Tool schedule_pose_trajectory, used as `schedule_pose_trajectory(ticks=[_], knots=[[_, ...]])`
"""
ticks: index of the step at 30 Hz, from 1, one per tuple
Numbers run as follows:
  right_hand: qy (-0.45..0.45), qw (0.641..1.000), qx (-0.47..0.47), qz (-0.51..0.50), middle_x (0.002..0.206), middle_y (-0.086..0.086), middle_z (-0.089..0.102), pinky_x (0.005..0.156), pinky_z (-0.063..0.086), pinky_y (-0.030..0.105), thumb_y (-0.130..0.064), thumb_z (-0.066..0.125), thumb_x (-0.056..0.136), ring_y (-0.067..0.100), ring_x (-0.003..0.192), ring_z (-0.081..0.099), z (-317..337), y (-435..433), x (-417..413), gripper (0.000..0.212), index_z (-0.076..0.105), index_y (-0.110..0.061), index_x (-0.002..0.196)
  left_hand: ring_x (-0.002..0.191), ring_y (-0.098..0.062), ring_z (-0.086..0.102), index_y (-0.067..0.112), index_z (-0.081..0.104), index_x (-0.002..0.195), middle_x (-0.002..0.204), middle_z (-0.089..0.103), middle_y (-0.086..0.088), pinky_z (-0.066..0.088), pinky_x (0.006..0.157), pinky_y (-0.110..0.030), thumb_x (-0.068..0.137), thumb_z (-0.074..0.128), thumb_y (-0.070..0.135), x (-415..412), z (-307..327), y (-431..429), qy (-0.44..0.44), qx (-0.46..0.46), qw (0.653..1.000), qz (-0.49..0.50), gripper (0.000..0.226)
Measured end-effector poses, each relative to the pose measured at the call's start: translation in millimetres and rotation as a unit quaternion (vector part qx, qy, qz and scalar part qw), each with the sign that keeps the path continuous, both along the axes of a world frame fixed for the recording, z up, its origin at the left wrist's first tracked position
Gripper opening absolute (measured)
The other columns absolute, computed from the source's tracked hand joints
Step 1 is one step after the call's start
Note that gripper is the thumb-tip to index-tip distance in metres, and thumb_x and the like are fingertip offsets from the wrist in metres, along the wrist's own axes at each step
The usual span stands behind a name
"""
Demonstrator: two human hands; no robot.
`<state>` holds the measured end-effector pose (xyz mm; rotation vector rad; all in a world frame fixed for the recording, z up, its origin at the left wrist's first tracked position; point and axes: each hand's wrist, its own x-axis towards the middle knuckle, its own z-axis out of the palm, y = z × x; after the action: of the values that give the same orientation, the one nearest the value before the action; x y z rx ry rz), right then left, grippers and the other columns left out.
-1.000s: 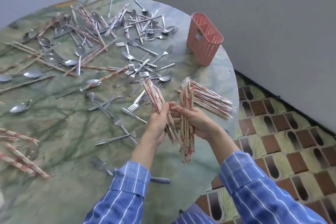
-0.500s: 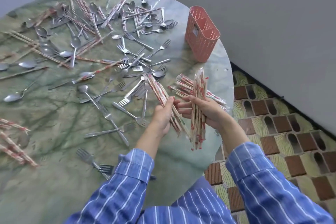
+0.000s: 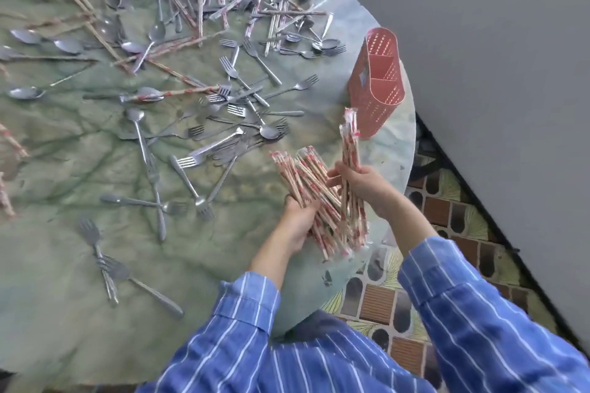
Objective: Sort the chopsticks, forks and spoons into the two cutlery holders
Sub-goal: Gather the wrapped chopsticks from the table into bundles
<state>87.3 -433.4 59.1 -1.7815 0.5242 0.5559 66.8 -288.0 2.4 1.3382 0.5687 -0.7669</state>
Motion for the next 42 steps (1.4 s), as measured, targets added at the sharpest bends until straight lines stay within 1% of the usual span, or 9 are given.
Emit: schedule_pose_trajectory(ticks=[5,12,15,19,23,26,29,37,42], knots=[[0.045,0.99,-0.087,0.103,0.113,0.021,0.062,0.077,0.044,0.031,-0.043,0.043,0.1,0.028,0.091,0.057,-17,-2,19,0.043,0.071,-0.011,0.098,0.112,-0.02,0.055,0.011,0.043,0.129,0.124,0.057,-0.001,0.044,0.095,-0.032,0.087,0.069,0.023,-1,-2,-13,-0.013,0.096,0.994,0.045,0.051],[0.014,0.983,-0.109,0.144,0.075,-0.002,0.063,0.056,0.044,0.019,-0.038,0.071,0.085,0.01,0.065,0.058,-38,-1,29,0.021,0.063,-0.019,0.084,0.094,-0.025,0.064,0.024,0.049,0.096,0.101,0.067,-0.005,0.052,0.089,-0.038,0.075,0.068,0.03,-3,-9,-27,-0.041,0.214,0.974,0.063,0.029],[-0.001,0.981,-0.123,0.148,0.078,-0.002,0.062,0.059,0.044,0.025,-0.037,0.076,0.08,0.012,0.066,0.057,-37,-7,23,0.031,0.062,-0.015,0.097,0.093,-0.025,0.063,0.018,0.051,0.102,0.102,0.065,-0.005,0.051,0.085,-0.034,0.08,0.071,0.034,-9,-12,-25,-0.04,0.254,0.964,0.069,0.034],[-0.023,0.99,-0.071,0.122,0.069,0.006,0.061,0.052,0.042,0.024,-0.021,0.069,0.085,0.014,0.057,0.051,-37,-21,11,0.011,0.067,-0.01,0.084,0.084,-0.023,0.06,0.019,0.046,0.1,0.1,0.065,-0.004,0.043,0.071,-0.027,0.083,0.069,0.03,-14,-14,-26,-0.052,0.287,0.953,0.088,0.031],[-0.037,0.991,-0.11,0.068,0.086,0.004,0.074,0.072,0.054,0.034,-0.02,0.064,0.088,0.023,0.073,0.066,-51,-31,4,0.021,0.075,-0.014,0.105,0.098,-0.028,0.059,0.012,0.049,0.112,0.112,0.06,-0.012,0.041,0.076,-0.025,0.088,0.058,0.015,-18,-13,-28,-0.068,0.327,0.94,0.074,0.026],[-0.047,0.988,-0.13,0.061,0.077,-0.003,0.072,0.056,0.046,0.023,-0.027,0.066,0.089,0.009,0.056,0.055,-60,-37,0,0.024,0.075,-0.015,0.108,0.11,-0.029,0.051,0.005,0.045,0.13,0.127,0.044,-0.015,0.033,0.082,-0.018,0.094,0.047,0.008,-21,-8,-29,-0.081,0.355,0.93,0.044,0.036],[-0.066,0.991,-0.107,0.036,0.072,-0.006,0.068,0.047,0.039,0.017,-0.028,0.067,0.09,0.007,0.049,0.047,-62,-36,-3,0.025,0.072,-0.016,0.111,0.118,-0.031,0.049,0.006,0.04,0.137,0.13,0.048,-0.016,0.039,0.096,-0.032,0.093,0.044,0.008,-23,-9,-26,-0.091,0.367,0.925,0.042,0.045],[-0.11,0.986,-0.125,0.032,0.088,-0.001,0.066,0.061,0.048,0.018,-0.037,0.071,0.085,0.007,0.069,0.059,-61,-28,8,0.041,0.064,-0.013,0.118,0.109,-0.029,0.055,0.008,0.041,0.13,0.129,0.046,-0.01,0.045,0.086,-0.033,0.085,0.062,0.052,-20,-3,-23,-0.099,0.389,0.915,0.046,0.067],[-0.094,0.984,-0.145,0.035,0.101,0.006,0.067,0.084,0.055,0.041,-0.034,0.078,0.078,0.022,0.089,0.064,-63,-22,12,0.043,0.066,-0.013,0.114,0.122,-0.033,0.043,0.006,0.031,0.136,0.136,0.033,-0.014,0.04,0.094,-0.037,0.077,0.07,0.055,-16,2,-32,-0.114,0.429,0.896,-0.003,0.086]])
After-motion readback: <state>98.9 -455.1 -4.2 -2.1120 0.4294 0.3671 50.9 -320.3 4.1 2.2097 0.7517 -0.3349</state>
